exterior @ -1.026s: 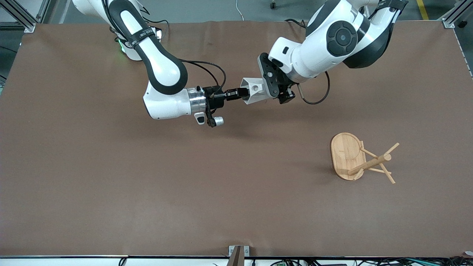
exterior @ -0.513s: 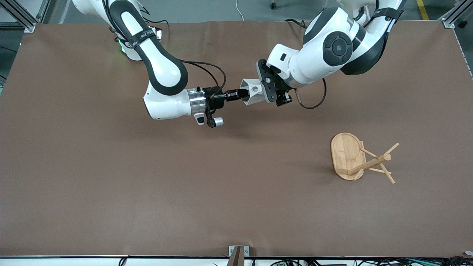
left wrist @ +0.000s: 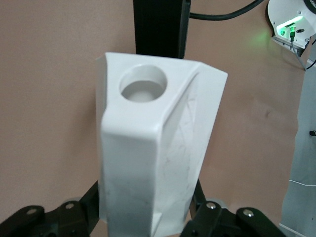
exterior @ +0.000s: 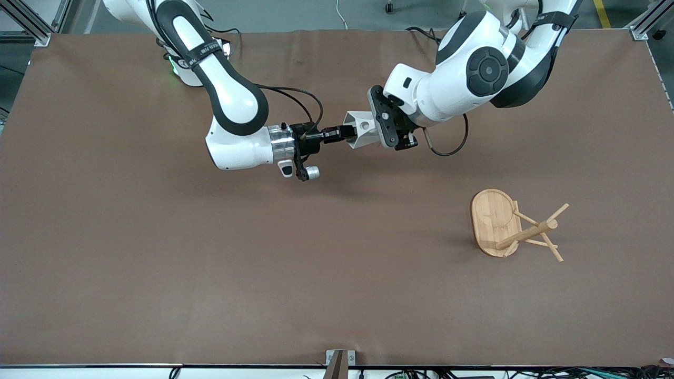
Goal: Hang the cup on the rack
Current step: 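Carry the cup with the left gripper while the right gripper withdraws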
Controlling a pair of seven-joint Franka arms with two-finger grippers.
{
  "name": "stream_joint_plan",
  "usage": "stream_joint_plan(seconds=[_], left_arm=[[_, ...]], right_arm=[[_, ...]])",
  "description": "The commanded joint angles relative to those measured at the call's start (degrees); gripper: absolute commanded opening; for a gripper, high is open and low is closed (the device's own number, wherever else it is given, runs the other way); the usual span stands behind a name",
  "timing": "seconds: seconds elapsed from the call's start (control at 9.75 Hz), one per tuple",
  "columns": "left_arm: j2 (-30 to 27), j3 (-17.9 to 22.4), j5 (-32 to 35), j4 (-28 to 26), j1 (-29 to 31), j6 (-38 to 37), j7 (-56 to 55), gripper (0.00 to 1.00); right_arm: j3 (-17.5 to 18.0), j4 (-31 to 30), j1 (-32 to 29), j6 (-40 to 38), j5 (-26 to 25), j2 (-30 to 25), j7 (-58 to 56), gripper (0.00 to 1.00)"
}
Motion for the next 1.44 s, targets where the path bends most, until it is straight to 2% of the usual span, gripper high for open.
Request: stream_joint_plan(seconds=[0.0,0.1,0.21,0.31,0.51,0.72,0.92,1.03,1.13,1.23,1.33], left_arm=[[-0.06,0.03,-0.64,-1.15,1.4,1.88,-2.58,0.03],[-0.5,0.03,-0.64,-1.15,2.02,1.97,-2.58,0.03],[-0.68,0.03,-0.64,-1.24,2.11,1.88,-2.58,0.03],[-0.68,0.12,-0.64,-1.33,2.11,1.88,-2.76,0.03],[-2.08,0.64,-0.64,-2.29,2.2,1.88,-2.76,0.03],[-3.66,4.23,-0.64,-3.69,2.2,1.88,-3.54,0.01],[-4.02,9.67,-0.46,-5.54,2.11,1.97,-8.27,0.01],[-4.02,13.0,-0.02,-5.81,2.11,1.97,-10.91,0.01],[-3.85,16.52,0.24,-5.98,2.11,1.97,-12.85,0.01],[-3.67,20.12,0.42,-6.51,2.11,1.97,-14.69,0.01],[-3.32,23.11,0.42,-6.86,2.11,2.05,-14.89,0.01]], right_arm=[[1.05,-0.43,-0.02,0.68,2.45,-1.0,0.44,0.02],[1.05,-0.52,-0.11,0.5,2.45,-1.0,0.62,0.26],[0.88,-0.61,-0.2,0.5,2.45,-1.08,0.53,0.94],[0.87,-0.52,-0.72,0.59,2.45,-1.08,0.53,1.0],[0.61,-0.61,-3.26,0.59,2.19,-1.08,0.97,1.0],[0.09,-0.43,-7.82,0.5,0.87,-1.26,6.65,1.0],[-0.27,-0.26,-14.05,0.5,-7.18,-1.87,9.73,1.0],[-1.57,0.35,-16.43,0.24,-16.1,-2.75,16.29,1.0],[-4.72,2.8,-17.24,-0.03,-29.76,-3.62,23.83,1.0],[-7.45,4.56,-17.16,-0.38,-40.51,-3.89,28.69,1.0],[-8.95,5.54,-17.25,-0.64,-49.15,-3.9,29.7,1.0]])
